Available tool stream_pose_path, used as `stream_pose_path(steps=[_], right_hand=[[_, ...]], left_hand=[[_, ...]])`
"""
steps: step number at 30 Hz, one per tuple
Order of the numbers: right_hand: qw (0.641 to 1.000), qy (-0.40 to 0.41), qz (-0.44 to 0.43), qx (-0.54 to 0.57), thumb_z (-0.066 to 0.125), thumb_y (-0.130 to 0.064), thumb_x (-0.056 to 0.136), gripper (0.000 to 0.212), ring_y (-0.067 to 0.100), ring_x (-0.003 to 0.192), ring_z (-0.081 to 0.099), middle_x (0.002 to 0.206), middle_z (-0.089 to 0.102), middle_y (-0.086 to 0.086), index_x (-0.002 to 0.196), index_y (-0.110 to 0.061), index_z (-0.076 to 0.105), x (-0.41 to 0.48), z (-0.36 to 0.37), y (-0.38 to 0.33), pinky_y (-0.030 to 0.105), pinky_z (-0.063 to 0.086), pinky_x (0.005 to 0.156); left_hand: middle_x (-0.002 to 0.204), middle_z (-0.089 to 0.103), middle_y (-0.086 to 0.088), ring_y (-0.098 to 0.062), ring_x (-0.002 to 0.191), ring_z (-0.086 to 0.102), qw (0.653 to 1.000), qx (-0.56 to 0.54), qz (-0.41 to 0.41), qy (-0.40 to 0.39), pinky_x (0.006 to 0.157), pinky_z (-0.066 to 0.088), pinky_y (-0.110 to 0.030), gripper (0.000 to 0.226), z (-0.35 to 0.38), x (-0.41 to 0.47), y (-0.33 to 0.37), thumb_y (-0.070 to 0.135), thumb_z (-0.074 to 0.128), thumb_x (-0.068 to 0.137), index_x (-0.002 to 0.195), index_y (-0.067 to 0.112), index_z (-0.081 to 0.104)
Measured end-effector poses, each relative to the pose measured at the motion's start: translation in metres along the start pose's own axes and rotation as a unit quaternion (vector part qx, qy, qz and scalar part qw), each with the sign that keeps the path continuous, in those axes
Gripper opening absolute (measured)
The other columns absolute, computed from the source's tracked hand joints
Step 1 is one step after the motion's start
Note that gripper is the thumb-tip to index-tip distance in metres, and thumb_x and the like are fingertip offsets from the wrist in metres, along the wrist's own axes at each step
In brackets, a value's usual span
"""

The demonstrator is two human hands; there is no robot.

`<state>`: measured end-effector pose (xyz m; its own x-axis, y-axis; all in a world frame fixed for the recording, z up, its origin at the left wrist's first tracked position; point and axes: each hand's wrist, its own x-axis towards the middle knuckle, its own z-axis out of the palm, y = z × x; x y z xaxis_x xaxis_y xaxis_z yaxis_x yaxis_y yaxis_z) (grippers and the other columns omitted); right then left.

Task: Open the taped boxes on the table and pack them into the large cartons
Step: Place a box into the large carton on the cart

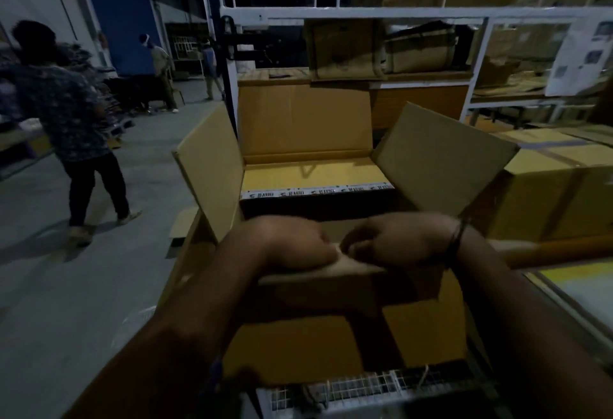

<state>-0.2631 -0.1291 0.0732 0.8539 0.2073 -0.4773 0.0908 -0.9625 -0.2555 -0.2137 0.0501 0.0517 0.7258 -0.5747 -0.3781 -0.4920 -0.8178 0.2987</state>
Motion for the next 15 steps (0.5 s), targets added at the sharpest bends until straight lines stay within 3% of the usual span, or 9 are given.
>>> stream_pose_path(steps=[1, 2, 3, 5, 7, 10, 13, 15], right_hand=[[1.000, -0.004, -0.001, 0.018, 0.041, -0.044, 0.106, 0.047, 0.007, 0.115, 0.050, 0.144, 0.047, -0.007, 0.153, -0.036, 0.037, 0.007, 0.018, 0.004, 0.024, 0.040, 0.086], [1.000, 0.009, -0.003, 0.006, 0.043, -0.050, 0.104, 0.058, 0.015, 0.134, 0.042, 0.157, 0.035, -0.005, 0.158, -0.036, 0.025, 0.017, 0.036, 0.009, 0.032, 0.038, 0.102], [0.999, 0.033, -0.003, -0.028, 0.045, -0.057, 0.101, 0.072, 0.023, 0.149, 0.023, 0.167, 0.015, -0.003, 0.161, -0.035, 0.011, 0.030, 0.054, 0.018, 0.042, 0.028, 0.115], [0.990, 0.091, -0.008, -0.105, 0.052, -0.069, 0.091, 0.099, 0.029, 0.154, -0.013, 0.168, -0.018, -0.001, 0.160, -0.032, -0.011, 0.058, 0.084, 0.035, 0.052, 0.005, 0.122], [0.981, 0.157, 0.006, -0.115, 0.060, -0.076, 0.079, 0.121, 0.031, 0.149, -0.030, 0.162, -0.034, 0.000, 0.156, -0.032, -0.022, 0.078, 0.102, 0.045, 0.056, -0.006, 0.120], [0.963, 0.247, 0.027, -0.107, 0.066, -0.086, 0.061, 0.144, 0.033, 0.144, -0.039, 0.160, -0.038, 0.003, 0.152, -0.031, -0.032, 0.097, 0.114, 0.053, 0.062, -0.015, 0.118], [0.946, 0.304, 0.042, -0.108, 0.068, -0.089, 0.053, 0.153, 0.035, 0.146, -0.034, 0.164, -0.022, 0.004, 0.151, -0.030, -0.033, 0.107, 0.119, 0.056, 0.065, -0.018, 0.116], [0.938, 0.328, 0.049, -0.105, 0.070, -0.087, 0.054, 0.153, 0.037, 0.148, -0.029, 0.164, -0.014, 0.007, 0.152, -0.028, -0.032, 0.114, 0.126, 0.054, 0.066, -0.017, 0.116]], left_hand=[[0.135, 0.060, -0.004, -0.019, 0.119, 0.058, 1.000, 0.026, -0.005, -0.001, 0.099, 0.047, -0.040, 0.047, 0.017, 0.005, -0.005, 0.060, 0.039, 0.103, 0.134, 0.031, 0.059], [0.157, 0.043, -0.007, -0.025, 0.139, 0.046, 0.998, 0.053, -0.020, 0.006, 0.111, 0.040, -0.045, 0.061, 0.036, 0.012, -0.012, 0.064, 0.038, 0.102, 0.152, 0.029, 0.044], [0.170, 0.017, -0.005, -0.031, 0.153, 0.025, 0.996, 0.081, -0.033, 0.022, 0.121, 0.028, -0.049, 0.075, 0.054, 0.020, -0.018, 0.066, 0.039, 0.100, 0.162, 0.027, 0.023], [0.169, -0.022, -0.002, -0.035, 0.157, -0.011, 0.989, 0.122, -0.040, 0.076, 0.126, 0.008, -0.054, 0.097, 0.082, 0.032, -0.029, 0.070, 0.045, 0.096, 0.163, 0.027, -0.010], [0.163, -0.036, -0.003, -0.037, 0.153, -0.026, 0.980, 0.141, -0.033, 0.139, 0.125, -0.004, -0.057, 0.114, 0.099, 0.044, -0.040, 0.074, 0.054, 0.089, 0.158, 0.029, -0.024], [0.167, -0.029, -0.004, -0.036, 0.153, -0.024, 0.963, 0.149, -0.022, 0.222, 0.122, -0.012, -0.059, 0.134, 0.110, 0.058, -0.054, 0.084, 0.060, 0.075, 0.154, 0.030, -0.033], [0.170, -0.007, -0.004, -0.035, 0.156, -0.007, 0.950, 0.135, -0.022, 0.282, 0.122, -0.014, -0.058, 0.144, 0.119, 0.067, -0.061, 0.086, 0.065, 0.067, 0.154, 0.028, -0.034], [0.167, 0.007, -0.006, -0.035, 0.154, 0.007, 0.937, 0.137, -0.019, 0.322, 0.123, -0.007, -0.058, 0.146, 0.127, 0.071, -0.064, 0.086, 0.068, 0.064, 0.159, 0.026, -0.025]])
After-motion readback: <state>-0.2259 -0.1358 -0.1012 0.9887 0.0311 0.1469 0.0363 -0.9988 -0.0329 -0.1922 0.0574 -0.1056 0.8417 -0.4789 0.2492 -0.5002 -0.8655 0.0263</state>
